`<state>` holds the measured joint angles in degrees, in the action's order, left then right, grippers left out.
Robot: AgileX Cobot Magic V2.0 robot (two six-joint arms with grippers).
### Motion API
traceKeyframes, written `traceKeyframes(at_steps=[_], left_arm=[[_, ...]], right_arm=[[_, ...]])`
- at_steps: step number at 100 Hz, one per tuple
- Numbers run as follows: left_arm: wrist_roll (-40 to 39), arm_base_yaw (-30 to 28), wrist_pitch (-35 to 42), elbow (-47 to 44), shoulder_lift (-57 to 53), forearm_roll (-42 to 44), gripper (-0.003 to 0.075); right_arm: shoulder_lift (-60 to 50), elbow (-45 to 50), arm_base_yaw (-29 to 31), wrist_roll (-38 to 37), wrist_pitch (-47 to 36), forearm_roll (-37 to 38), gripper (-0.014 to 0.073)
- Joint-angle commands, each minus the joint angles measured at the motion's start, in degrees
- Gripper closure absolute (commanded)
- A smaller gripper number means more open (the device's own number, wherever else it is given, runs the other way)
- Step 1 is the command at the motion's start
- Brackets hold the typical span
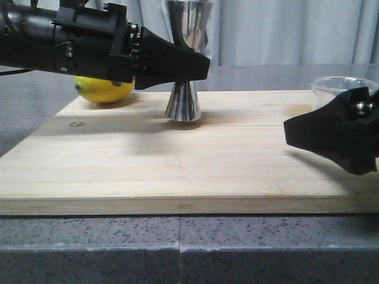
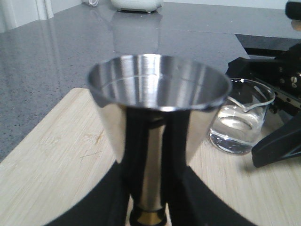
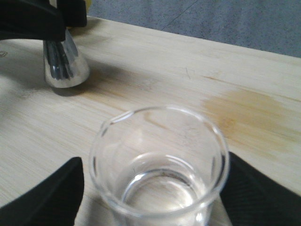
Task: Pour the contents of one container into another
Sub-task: 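Grasp the glass beaker with the right gripper and lift it above the jigger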
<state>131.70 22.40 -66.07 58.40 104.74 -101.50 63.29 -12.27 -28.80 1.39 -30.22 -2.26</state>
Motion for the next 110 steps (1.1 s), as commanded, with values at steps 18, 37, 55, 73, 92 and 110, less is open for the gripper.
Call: traceKeyframes(at_steps=[18, 37, 55, 73, 92, 110], left_arm=[[-0.01, 0.36, -5.98, 1.67, -2.40, -4.57, 0.0607], [-0.01, 0.36, -5.98, 1.67, -2.40, -4.57, 0.0607], [-0.01, 0.36, -5.98, 1.67, -2.40, -4.57, 0.0607], [-0.01, 0.36, -5.98, 1.67, -2.40, -4.57, 0.0607], [-0.01, 0.36, -5.98, 1.67, -2.40, -4.57, 0.0607], [-0.01, 0.36, -5.98, 1.67, -2.40, -4.57, 0.0607]], right_arm=[[-0.41, -1.28, -0.09, 0.07, -5.16, 0.13, 0.0148], [-0.41, -1.28, -0.09, 0.07, -4.94, 0.13, 0.0326], [-0.41, -1.28, -0.09, 0.07, -4.25, 0.13, 0.0347], [-0.53, -3.13, -0.09, 0.17, -3.86, 0.13, 0.0347], [-0.53, -9.30, 1.05, 2.47, 3.10, 0.13, 0.0347], [-0.53, -16.52, 2.28, 2.47, 10.73, 3.00, 0.0347]])
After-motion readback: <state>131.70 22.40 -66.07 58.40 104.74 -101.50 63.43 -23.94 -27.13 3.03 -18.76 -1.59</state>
